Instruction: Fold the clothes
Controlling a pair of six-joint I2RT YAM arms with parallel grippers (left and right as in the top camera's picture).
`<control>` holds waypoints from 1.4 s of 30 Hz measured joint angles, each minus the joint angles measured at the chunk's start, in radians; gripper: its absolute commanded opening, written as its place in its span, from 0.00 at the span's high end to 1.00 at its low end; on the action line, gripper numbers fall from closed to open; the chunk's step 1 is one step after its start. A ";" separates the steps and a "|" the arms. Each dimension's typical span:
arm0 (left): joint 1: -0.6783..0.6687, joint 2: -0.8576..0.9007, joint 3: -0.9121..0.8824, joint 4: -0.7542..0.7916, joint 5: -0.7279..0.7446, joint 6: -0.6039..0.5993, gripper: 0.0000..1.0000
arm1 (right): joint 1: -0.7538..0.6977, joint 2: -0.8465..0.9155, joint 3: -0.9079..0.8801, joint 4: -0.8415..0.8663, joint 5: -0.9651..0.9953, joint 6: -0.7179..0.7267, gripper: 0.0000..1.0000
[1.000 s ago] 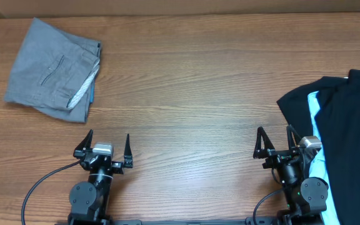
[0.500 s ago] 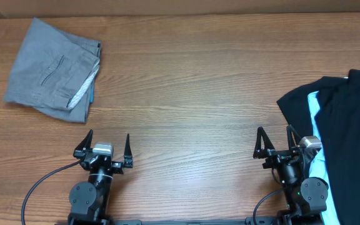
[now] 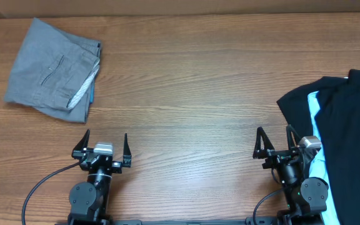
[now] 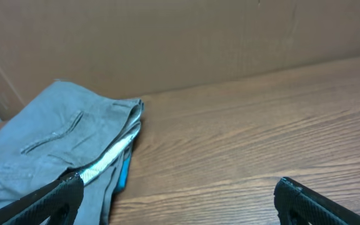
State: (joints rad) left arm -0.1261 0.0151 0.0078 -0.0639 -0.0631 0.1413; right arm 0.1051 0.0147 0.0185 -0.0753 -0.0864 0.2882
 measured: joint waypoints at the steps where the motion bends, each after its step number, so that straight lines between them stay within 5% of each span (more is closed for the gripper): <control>1: 0.000 0.000 0.000 -0.003 0.008 0.002 0.00 | 0.000 0.000 0.000 0.006 -0.019 0.000 0.00; 11: 0.000 0.001 0.001 0.065 0.182 -0.166 0.00 | 0.000 0.000 0.004 0.031 -0.196 0.007 0.00; 19: 0.000 0.039 0.159 -0.009 0.271 -0.215 0.00 | 0.000 0.031 0.159 -0.118 -0.220 0.013 0.00; 28: 0.000 0.376 0.534 -0.343 0.282 -0.185 0.00 | 0.000 0.417 0.462 -0.381 -0.224 0.014 0.00; 38: 0.000 0.823 1.050 -0.768 0.273 -0.183 0.00 | 0.000 0.966 0.988 -0.857 -0.225 -0.103 0.00; 42: 0.000 0.929 1.108 -0.861 0.274 -0.183 0.00 | 0.000 1.121 1.116 -0.960 -0.229 -0.132 0.00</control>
State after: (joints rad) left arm -0.1261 0.9440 1.1156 -0.9253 0.2104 -0.0418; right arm 0.1051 1.1355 1.1347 -1.0351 -0.3149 0.1558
